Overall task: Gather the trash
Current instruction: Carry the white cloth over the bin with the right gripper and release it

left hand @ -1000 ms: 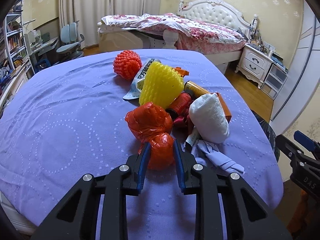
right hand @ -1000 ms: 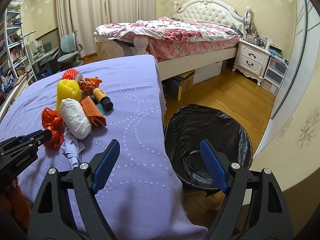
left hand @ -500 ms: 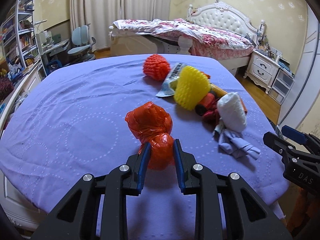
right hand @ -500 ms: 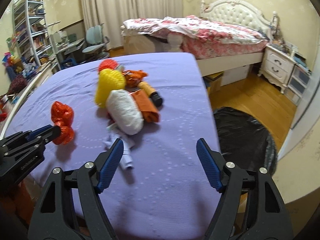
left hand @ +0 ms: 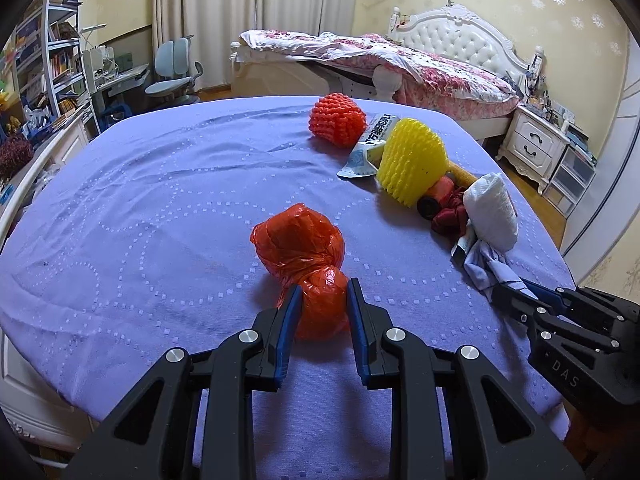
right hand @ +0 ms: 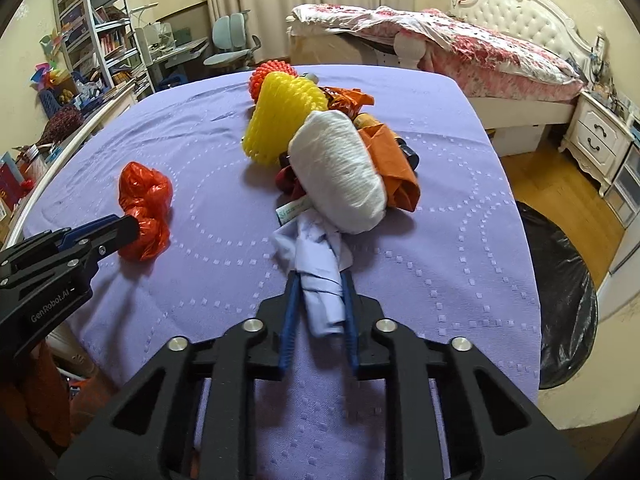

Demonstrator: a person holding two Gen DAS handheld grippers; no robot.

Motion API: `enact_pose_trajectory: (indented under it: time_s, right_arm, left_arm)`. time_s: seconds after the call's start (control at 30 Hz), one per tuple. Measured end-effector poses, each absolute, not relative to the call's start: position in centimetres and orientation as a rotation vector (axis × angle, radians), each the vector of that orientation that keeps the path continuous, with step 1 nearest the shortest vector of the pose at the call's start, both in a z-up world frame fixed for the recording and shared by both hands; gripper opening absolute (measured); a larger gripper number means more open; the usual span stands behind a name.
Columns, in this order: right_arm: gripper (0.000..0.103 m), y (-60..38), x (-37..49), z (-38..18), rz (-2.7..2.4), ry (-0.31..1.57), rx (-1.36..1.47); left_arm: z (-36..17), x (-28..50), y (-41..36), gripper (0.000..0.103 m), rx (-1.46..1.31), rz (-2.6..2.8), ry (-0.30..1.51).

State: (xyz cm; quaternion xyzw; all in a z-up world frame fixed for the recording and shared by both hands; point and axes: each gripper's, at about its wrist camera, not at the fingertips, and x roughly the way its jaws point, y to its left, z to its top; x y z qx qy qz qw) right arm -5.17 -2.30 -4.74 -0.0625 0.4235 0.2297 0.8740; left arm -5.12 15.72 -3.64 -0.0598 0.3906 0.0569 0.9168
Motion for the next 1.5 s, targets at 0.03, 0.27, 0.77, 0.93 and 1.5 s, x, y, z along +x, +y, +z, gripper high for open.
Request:
enact_pose_trajectory:
  time_s: [0.03, 0.27, 0.77, 0.93, 1.5]
  right_arm:
    - [0.018, -2.3, -5.4, -4.7, 0.487, 0.883, -0.130]
    - [0.018, -2.3, -7.1, -3.4, 0.522, 0.839, -0.143]
    - [0.018, -8.3, -8.0, 0.3, 0.384, 0.703, -0.081]
    - [0.018, -11.9, -6.9, 0.4, 0.292, 0.692, -0.029]
    - [0.018, -21.3, -1.4, -3.0, 0.043, 0.727, 0.079]
  left_arm:
    - [-3.6, -5.1, 15.7, 0.026, -0.124, 0.115, 0.803]
    - [-2.7, -5.7, 15.1, 0.026, -0.113, 0.105, 0.778]
    - [0.4, -5.5, 9.3, 0.026, -0.072, -0.008, 0.677]
    - [1.0, -4.3, 6.3, 0.026, -0.052, -0.084, 0.659]
    - [-1.8, 3.4, -3.9, 0.026, 0.032, -0.255, 0.700]
